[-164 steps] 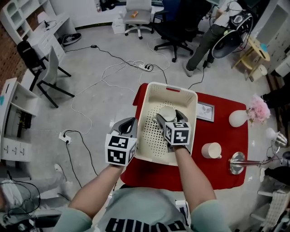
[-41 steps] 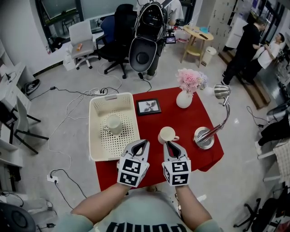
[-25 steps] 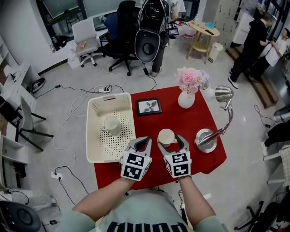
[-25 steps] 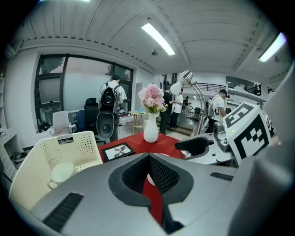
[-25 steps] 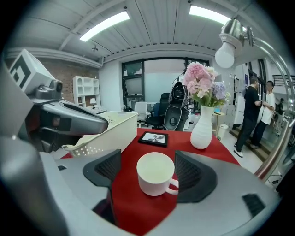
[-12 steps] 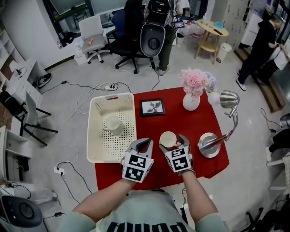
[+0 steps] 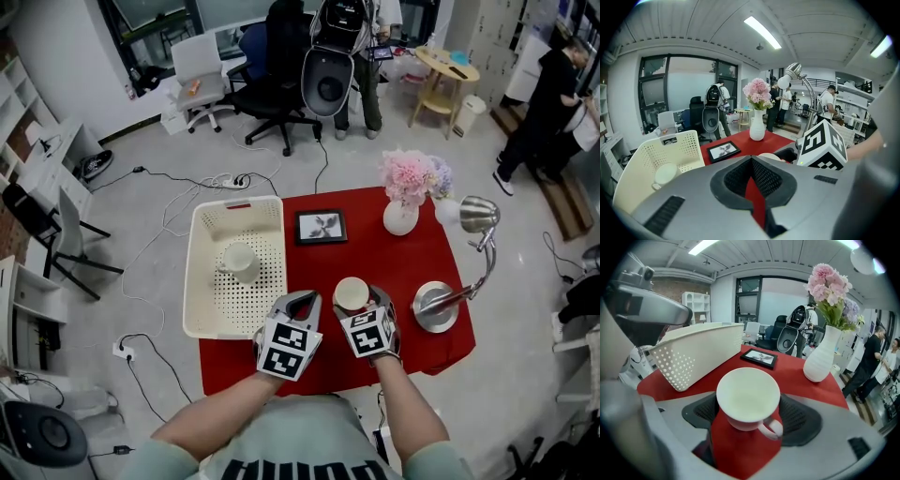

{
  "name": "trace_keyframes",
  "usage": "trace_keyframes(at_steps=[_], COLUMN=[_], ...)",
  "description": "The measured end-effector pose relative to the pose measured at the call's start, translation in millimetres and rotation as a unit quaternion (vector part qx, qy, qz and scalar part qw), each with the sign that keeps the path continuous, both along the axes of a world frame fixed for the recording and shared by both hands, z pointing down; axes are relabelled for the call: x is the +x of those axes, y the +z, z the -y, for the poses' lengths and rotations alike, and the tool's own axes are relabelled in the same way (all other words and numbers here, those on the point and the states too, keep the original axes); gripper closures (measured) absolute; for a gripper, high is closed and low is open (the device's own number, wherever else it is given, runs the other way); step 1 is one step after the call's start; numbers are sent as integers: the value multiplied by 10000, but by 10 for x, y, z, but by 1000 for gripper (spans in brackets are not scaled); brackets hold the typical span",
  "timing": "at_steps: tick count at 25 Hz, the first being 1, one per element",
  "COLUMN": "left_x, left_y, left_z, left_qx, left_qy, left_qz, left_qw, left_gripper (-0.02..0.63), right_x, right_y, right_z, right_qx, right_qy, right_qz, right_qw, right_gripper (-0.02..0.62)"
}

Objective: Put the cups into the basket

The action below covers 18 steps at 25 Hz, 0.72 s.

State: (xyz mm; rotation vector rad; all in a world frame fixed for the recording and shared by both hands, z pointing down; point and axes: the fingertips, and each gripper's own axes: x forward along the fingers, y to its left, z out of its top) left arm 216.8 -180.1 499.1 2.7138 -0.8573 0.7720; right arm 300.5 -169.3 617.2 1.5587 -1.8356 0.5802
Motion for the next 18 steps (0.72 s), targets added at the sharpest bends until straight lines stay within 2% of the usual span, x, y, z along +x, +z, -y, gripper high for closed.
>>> trace_keyframes(at_steps=[9,18], left_x=[-18,-126], left_y=[-69,-175], left_z=[-49,-87], left_qx=[17,135], left_qy=[107,194], left_qz=[-139,-280], left_qw=[9998,9993], left_gripper=[603,603], right_x=[-17,-65], right_y=[-56,-640], right_z=[-98,-146], right_qx=[44,613], right_qy=[154,441], right_qz=[-64,17], right_qw=[9999,9971], right_gripper=[206,206])
